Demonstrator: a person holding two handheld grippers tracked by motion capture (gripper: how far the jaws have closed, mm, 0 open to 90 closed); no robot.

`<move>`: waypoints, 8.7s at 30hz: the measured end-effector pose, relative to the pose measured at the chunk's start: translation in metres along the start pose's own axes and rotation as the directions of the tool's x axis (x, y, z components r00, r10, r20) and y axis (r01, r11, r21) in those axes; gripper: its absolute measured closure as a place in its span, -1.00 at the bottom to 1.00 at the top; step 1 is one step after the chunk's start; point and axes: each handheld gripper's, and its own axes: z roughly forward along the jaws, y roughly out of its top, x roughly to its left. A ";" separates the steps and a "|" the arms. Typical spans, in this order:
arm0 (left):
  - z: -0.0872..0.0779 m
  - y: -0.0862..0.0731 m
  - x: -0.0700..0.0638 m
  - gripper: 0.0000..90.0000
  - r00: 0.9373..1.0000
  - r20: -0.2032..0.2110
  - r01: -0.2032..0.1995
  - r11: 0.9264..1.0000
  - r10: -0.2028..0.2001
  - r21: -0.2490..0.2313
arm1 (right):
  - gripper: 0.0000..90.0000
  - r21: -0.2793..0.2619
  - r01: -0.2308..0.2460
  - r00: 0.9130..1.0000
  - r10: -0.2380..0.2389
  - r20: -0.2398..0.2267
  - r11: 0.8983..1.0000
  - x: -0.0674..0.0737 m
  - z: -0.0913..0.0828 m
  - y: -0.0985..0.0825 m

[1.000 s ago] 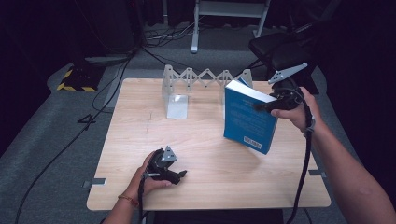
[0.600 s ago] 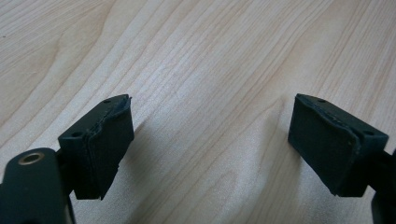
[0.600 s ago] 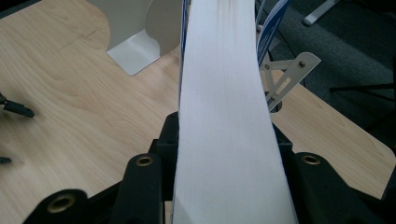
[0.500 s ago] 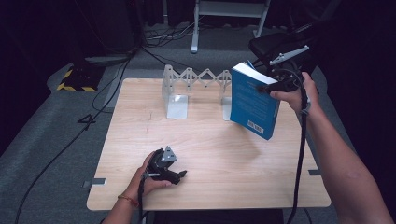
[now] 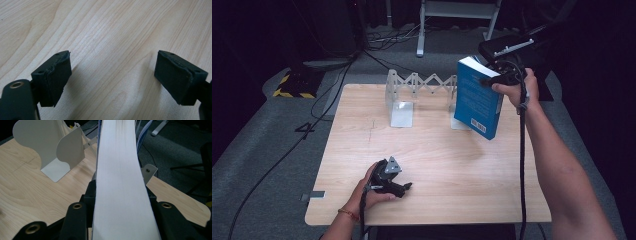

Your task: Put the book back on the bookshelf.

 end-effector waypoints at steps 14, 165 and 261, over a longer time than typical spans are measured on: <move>0.000 0.000 0.001 -0.68 1.000 0.006 -0.004 1.000 0.004 0.001 | 0.36 -0.014 -0.059 0.998 0.059 0.030 0.998 -0.005 0.043 0.009; 0.001 0.001 -0.001 -0.70 1.000 0.001 0.003 1.000 -0.003 -0.002 | -0.36 0.042 0.162 0.987 -0.162 0.010 0.986 0.001 0.007 -0.139; 0.002 0.001 -0.001 -0.70 1.000 -0.003 0.007 1.000 -0.007 -0.001 | -0.58 -0.031 -0.075 0.997 0.075 0.008 0.997 -0.021 -0.017 -0.374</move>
